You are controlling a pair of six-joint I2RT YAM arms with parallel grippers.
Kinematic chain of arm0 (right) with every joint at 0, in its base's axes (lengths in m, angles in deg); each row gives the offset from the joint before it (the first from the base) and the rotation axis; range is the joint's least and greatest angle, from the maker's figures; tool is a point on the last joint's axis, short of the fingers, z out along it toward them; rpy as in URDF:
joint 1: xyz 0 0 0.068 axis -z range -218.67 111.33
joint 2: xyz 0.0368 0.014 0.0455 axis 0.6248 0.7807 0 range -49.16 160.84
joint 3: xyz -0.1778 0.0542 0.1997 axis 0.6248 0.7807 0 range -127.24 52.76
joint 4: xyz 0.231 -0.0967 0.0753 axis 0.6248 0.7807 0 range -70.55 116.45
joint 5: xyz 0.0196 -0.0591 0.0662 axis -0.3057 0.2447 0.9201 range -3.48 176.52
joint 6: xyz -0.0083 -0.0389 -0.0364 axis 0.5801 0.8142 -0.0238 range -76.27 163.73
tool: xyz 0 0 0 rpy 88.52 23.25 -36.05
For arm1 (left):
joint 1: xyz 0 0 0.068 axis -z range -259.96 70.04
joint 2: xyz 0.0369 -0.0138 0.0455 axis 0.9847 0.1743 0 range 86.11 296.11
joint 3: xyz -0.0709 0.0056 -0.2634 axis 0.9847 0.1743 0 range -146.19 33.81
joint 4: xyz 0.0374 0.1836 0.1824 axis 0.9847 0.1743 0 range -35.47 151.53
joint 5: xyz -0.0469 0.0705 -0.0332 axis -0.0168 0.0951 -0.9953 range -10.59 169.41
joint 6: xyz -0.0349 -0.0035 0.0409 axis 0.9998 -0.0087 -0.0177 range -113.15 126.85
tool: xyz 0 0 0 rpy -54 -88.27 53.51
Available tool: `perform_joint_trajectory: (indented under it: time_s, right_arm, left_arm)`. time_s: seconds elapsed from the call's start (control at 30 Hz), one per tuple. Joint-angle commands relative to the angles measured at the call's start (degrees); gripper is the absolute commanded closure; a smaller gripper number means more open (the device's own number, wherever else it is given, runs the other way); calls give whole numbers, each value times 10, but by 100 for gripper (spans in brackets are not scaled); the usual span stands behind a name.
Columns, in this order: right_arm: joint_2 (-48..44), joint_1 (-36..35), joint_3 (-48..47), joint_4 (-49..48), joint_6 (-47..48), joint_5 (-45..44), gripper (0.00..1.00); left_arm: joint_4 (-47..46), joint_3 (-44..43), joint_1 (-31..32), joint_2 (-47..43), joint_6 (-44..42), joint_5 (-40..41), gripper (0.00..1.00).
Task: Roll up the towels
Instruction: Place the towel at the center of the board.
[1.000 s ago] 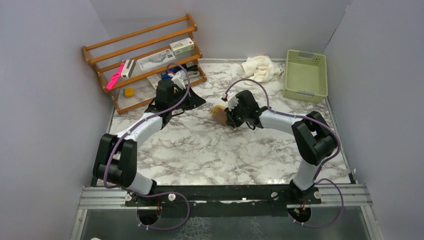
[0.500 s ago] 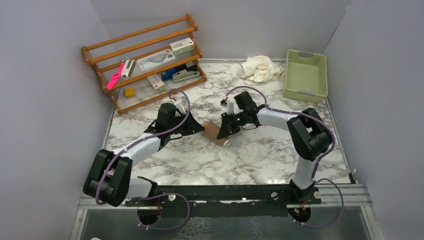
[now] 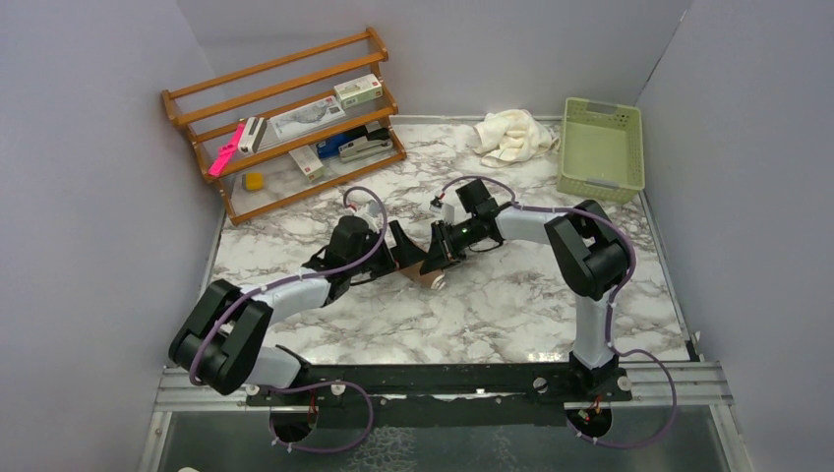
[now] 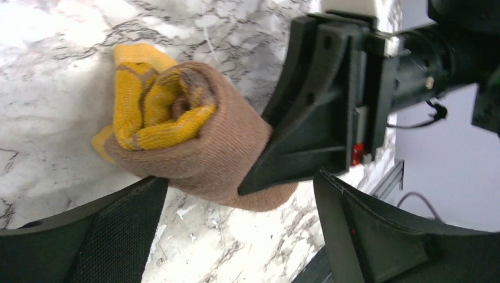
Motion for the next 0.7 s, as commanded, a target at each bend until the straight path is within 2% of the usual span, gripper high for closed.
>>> perform_joint_trajectory:
  time_s: [0.0, 0.23, 0.37, 0.67]
  right_arm:
    - [11, 0, -3, 2, -4, 9, 99]
    - [12, 0, 10, -20, -18, 21, 99]
    - [12, 0, 10, -37, -31, 26, 99]
    - [5, -1, 28, -65, -49, 47, 99]
  left_arm:
    - [-34, 8, 14, 14, 51, 84, 1]
    - [-44, 40, 14, 6, 134, 161, 1]
    - [-90, 60, 16, 30, 186, 174, 5]
    - [-152, 60, 32, 89, 228, 198, 12]
